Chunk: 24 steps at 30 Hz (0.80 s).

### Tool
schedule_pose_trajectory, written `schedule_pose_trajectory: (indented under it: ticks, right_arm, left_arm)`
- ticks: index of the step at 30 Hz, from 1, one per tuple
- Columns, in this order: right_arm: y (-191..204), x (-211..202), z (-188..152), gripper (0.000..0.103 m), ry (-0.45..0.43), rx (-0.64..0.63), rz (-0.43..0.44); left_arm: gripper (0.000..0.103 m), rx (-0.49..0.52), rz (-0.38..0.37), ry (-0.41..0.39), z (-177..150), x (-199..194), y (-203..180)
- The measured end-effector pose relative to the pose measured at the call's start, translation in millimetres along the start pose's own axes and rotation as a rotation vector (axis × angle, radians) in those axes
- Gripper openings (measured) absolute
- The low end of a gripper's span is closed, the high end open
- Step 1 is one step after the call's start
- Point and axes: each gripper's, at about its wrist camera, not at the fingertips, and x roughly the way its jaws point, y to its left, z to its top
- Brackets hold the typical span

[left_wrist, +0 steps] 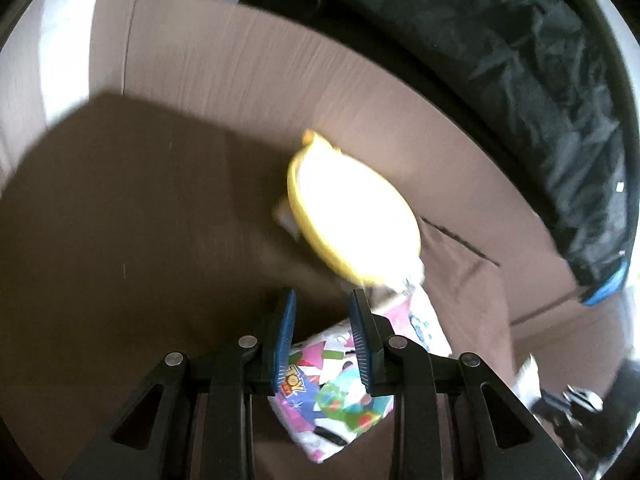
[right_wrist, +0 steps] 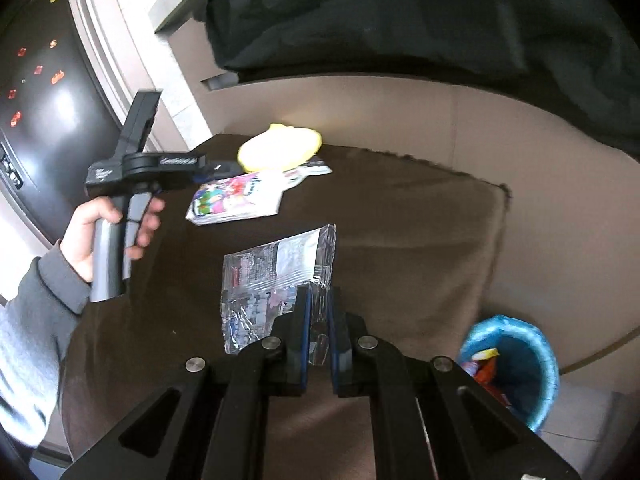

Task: Collect trash
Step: 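Grasp the pink Kleenex pack with the left gripper while the right grasps the clear bag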

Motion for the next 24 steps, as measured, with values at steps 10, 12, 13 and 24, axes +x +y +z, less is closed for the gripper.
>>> schedule_pose_trajectory:
  ticks: [10, 12, 13, 24]
  right_arm:
    - [-18.4, -15.1, -9.5, 0.007, -0.031, 0.032, 0.021]
    - [-20.3, -22.2, -13.4, 0.007, -0.041, 0.038, 0.025]
    - [-22.2, -25.7, -14.7, 0.007, -0.045, 0.04, 0.022]
    - [-37.8, -62.4, -25.7, 0.007, -0.092, 0.038, 0.007]
  left_arm:
    - [0.05, 0.403, 0.18, 0.009, -72.7, -35.6, -78.3]
    - [0.06, 0.491, 0.245, -0.003, -83.0, -33.9, -99.6]
    - [0.061, 0.517, 0.282, 0.013, -84.1, -26.3, -107.4]
    - [0.064, 0.362, 0.4, 0.076, -54.1, 23.1, -91.8]
